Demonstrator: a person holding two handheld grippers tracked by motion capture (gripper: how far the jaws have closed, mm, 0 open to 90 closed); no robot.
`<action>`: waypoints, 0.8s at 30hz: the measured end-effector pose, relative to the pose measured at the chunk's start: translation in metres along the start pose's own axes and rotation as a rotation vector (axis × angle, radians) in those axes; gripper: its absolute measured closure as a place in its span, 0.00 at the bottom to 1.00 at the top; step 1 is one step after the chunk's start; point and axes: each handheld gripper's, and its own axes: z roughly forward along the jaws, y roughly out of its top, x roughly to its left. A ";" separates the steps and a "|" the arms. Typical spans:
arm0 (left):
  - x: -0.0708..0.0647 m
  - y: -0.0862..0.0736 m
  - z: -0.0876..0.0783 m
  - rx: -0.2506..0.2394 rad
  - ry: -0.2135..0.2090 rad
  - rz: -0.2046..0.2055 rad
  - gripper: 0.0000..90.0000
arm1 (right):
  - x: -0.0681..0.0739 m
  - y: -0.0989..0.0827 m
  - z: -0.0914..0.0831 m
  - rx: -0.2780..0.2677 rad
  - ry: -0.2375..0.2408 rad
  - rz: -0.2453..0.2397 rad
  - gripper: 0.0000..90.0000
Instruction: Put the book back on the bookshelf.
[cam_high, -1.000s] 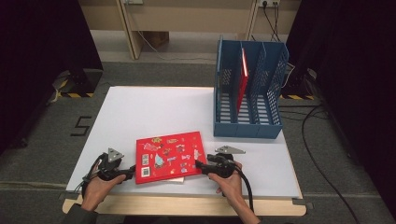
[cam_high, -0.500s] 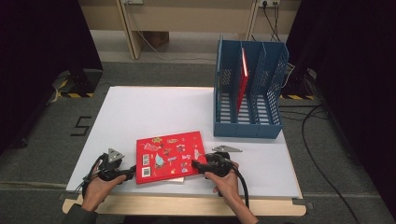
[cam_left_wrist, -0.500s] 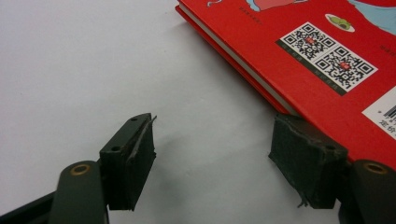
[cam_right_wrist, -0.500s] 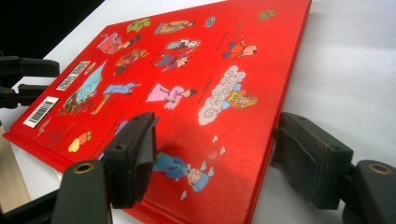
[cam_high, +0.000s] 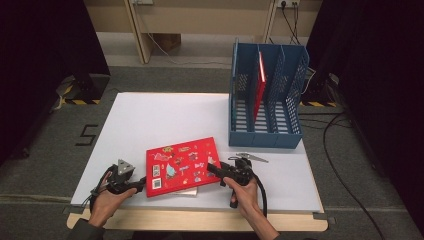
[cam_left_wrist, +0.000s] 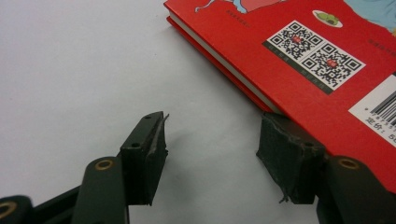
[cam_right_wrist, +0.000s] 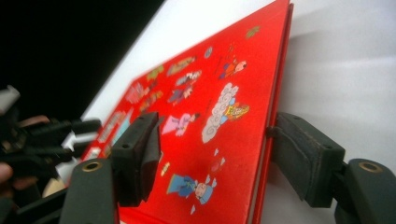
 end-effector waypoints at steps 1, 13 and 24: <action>0.000 0.000 0.000 0.001 0.001 0.002 0.45 | 0.000 0.000 0.000 -0.014 0.007 0.021 0.40; -0.004 -0.001 -0.001 -0.006 0.013 0.006 0.48 | 0.008 0.003 -0.002 -0.073 -0.013 -0.032 0.46; -0.008 -0.001 -0.002 -0.010 0.029 0.040 0.52 | 0.015 0.004 -0.006 -0.126 -0.010 0.052 0.57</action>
